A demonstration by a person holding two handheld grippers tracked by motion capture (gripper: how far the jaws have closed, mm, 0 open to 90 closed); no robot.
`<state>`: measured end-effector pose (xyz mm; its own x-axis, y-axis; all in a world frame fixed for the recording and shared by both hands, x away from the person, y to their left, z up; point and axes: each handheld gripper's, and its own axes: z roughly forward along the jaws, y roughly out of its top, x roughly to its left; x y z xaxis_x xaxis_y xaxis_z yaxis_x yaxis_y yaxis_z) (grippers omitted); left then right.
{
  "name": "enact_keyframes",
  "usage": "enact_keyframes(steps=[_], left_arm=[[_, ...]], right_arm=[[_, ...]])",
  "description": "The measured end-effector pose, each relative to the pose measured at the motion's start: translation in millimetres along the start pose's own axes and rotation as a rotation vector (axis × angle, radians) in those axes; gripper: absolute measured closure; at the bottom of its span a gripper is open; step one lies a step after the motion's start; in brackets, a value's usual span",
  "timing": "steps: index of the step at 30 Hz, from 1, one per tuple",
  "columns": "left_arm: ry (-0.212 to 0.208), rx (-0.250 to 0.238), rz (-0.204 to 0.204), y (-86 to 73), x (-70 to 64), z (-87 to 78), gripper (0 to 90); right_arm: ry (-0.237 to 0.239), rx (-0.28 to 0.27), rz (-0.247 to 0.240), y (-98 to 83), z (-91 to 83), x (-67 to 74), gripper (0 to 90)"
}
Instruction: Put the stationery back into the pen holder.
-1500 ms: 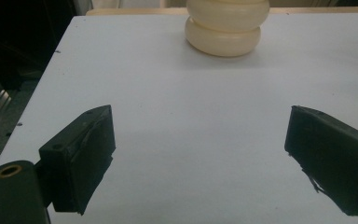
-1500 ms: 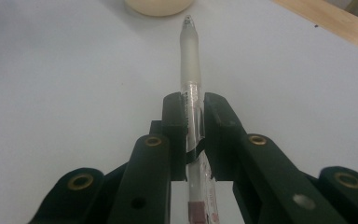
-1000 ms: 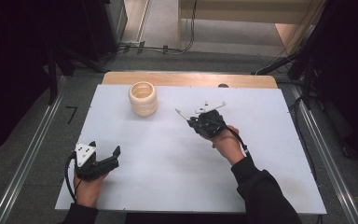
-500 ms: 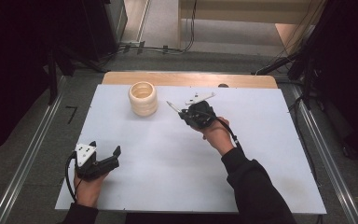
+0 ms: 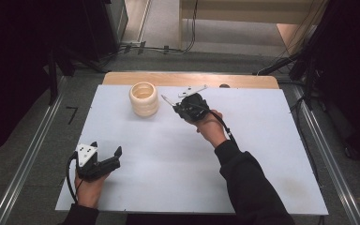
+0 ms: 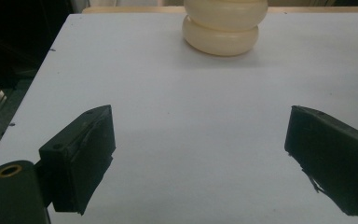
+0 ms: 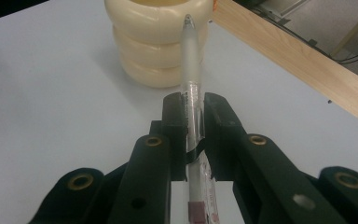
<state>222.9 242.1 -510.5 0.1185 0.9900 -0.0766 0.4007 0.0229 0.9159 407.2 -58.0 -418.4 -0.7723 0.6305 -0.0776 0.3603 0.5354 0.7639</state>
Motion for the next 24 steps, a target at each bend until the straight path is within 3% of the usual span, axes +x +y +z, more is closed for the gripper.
enact_keyframes(steps=[10, 24], left_arm=[[-0.009, 0.004, 0.005, 0.4, -1.3, 1.1, 9.2], [-0.023, 0.01, 0.007, 0.5, -2.0, 2.2, 9.2]], right_arm=[[0.003, 0.002, 0.0, 11.2, 12.3, 1.6, 77.2], [0.002, -0.014, -0.012, 41.1, 27.4, 7.4, 77.2]])
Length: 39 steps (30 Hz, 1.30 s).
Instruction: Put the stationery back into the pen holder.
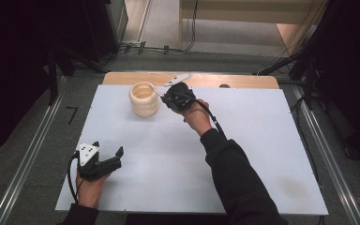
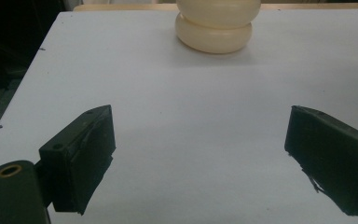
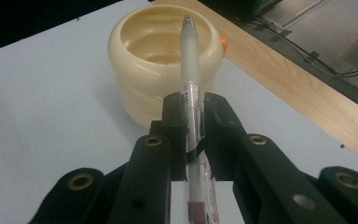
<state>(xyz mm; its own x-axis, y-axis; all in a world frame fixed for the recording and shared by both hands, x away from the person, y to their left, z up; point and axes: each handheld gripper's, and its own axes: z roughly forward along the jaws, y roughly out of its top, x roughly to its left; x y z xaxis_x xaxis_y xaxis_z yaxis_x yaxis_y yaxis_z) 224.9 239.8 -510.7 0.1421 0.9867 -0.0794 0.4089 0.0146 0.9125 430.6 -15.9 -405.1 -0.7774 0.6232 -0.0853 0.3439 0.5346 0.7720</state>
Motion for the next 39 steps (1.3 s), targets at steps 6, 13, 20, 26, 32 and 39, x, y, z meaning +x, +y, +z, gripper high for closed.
enact_keyframes(steps=[6, 13, 20, 26, 32, 39], left_arm=[[-0.003, -0.001, 0.0, 0.2, 0.6, 0.0, 9.2], [-0.012, 0.007, 0.002, 0.2, 0.2, 1.2, 9.2], [-0.021, 0.01, 0.007, 0.2, -0.5, 2.8, 9.2], [-0.021, 0.009, 0.013, 0.9, -0.7, 2.9, 9.2], [-0.02, 0.0, 0.027, 1.6, -1.7, 2.7, 9.2], [-0.02, -0.001, 0.025, 1.9, -0.6, 2.4, 9.2]], right_arm=[[-0.002, 0.004, 0.003, 7.1, 7.3, 0.5, 77.2], [-0.008, 0.004, 0.001, 15.5, 15.0, -1.7, 77.2], [-0.009, 0.01, 0.008, 25.1, 24.0, -1.7, 77.2], [-0.006, 0.013, -0.002, 32.6, 30.3, -0.4, 77.2], [-0.008, 0.02, -0.005, 42.1, 38.7, 2.0, 77.2], [-0.015, 0.031, -0.003, 51.8, 47.0, 2.9, 77.2]])
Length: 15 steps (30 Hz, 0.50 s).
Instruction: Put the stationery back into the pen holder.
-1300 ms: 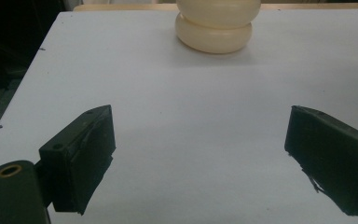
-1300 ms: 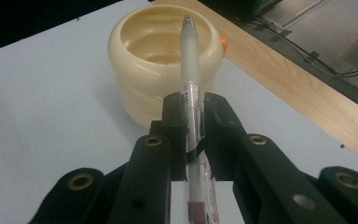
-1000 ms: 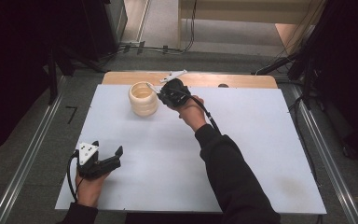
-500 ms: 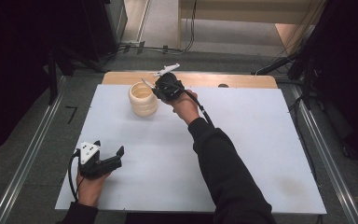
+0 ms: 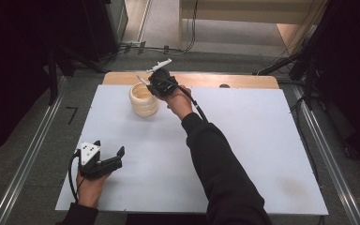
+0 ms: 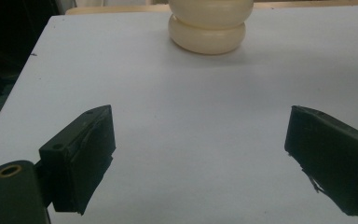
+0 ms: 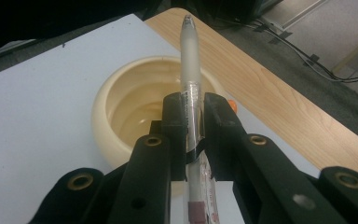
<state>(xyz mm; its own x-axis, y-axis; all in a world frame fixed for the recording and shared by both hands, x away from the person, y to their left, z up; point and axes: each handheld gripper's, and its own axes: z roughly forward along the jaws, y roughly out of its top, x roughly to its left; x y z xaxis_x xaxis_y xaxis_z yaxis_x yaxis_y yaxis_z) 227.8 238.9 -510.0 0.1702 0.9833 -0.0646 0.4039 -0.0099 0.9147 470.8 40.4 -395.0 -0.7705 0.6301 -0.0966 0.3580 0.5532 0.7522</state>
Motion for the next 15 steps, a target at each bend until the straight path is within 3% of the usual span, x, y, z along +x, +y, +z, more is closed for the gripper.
enact_keyframes(steps=[15], left_arm=[[-0.003, -0.001, 0.004, -0.1, 0.5, -1.3, 9.2]], right_arm=[[-0.006, 0.024, 0.001, 18.8, 20.8, 2.2, 77.2]])
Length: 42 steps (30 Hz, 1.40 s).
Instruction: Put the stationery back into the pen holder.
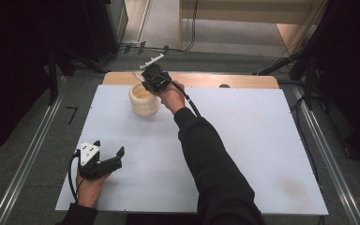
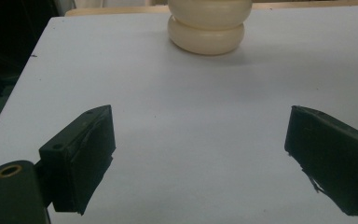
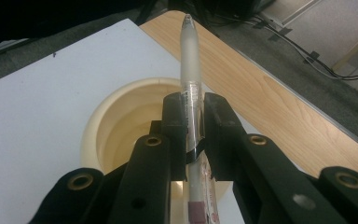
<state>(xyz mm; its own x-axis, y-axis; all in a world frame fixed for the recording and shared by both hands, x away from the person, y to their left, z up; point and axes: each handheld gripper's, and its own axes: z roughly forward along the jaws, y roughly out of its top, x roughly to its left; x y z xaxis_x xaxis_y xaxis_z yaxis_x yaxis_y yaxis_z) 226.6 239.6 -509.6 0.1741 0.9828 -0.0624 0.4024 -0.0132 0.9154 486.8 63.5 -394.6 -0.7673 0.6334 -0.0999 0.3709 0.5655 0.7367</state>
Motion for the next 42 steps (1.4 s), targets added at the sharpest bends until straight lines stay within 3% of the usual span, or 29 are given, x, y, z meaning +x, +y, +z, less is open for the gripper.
enact_keyframes(steps=[18, 37, 42], left_arm=[[-0.001, -0.003, 0.004, -0.1, 0.3, -0.8, 9.2], [-0.005, -0.004, 0.004, -0.1, 0.5, -1.1, 9.2], [-0.004, -0.005, 0.002, -0.1, 0.8, -1.5, 9.2]], right_arm=[[0.01, 0.004, -0.004, 10.9, 20.6, 6.0, 77.1], [0.02, -0.032, -0.01, 19.6, 34.6, 10.0, 77.1], [0.025, -0.017, -0.007, 18.9, 38.6, 11.3, 77.1]])
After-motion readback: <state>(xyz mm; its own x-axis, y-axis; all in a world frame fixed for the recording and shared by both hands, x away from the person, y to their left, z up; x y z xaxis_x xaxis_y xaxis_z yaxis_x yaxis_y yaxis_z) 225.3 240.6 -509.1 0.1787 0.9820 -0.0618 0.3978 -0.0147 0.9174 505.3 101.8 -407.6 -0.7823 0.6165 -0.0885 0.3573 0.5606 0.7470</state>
